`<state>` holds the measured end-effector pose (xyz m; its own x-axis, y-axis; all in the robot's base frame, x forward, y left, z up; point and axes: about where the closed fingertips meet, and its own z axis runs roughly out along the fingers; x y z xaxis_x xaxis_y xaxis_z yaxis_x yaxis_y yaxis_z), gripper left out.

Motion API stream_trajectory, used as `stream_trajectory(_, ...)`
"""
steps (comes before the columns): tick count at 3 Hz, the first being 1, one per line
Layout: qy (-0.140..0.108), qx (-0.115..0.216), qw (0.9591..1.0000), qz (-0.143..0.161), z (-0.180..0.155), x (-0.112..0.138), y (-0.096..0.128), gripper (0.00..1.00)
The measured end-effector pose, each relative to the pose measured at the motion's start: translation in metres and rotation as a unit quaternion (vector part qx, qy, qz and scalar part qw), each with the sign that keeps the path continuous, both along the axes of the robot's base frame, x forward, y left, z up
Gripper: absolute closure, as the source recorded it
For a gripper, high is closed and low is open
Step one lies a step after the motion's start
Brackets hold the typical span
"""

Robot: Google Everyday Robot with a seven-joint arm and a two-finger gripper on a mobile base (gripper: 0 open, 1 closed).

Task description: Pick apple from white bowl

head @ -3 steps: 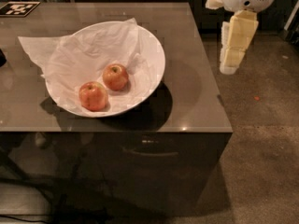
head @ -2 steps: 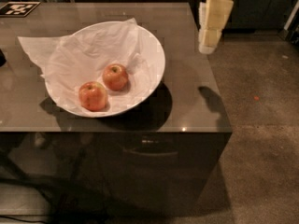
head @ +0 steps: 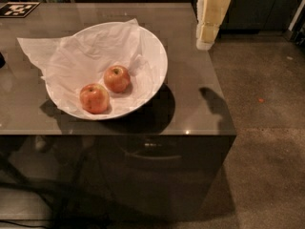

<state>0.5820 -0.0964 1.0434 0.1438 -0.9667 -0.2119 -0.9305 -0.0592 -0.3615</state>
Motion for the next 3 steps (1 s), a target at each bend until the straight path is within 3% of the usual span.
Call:
stream_trajectory(1,-0.005,0.010,0.9999,0.002,0.005,0.009,0.006,0.00)
stream_trajectory(2,-0.001,0.016,0.9993,0.033,0.007,0.020,0.027,0.00)
stream_trajectory(3,0.011,0.052,0.9973,0.051,0.003,0.039,0.051,0.00)
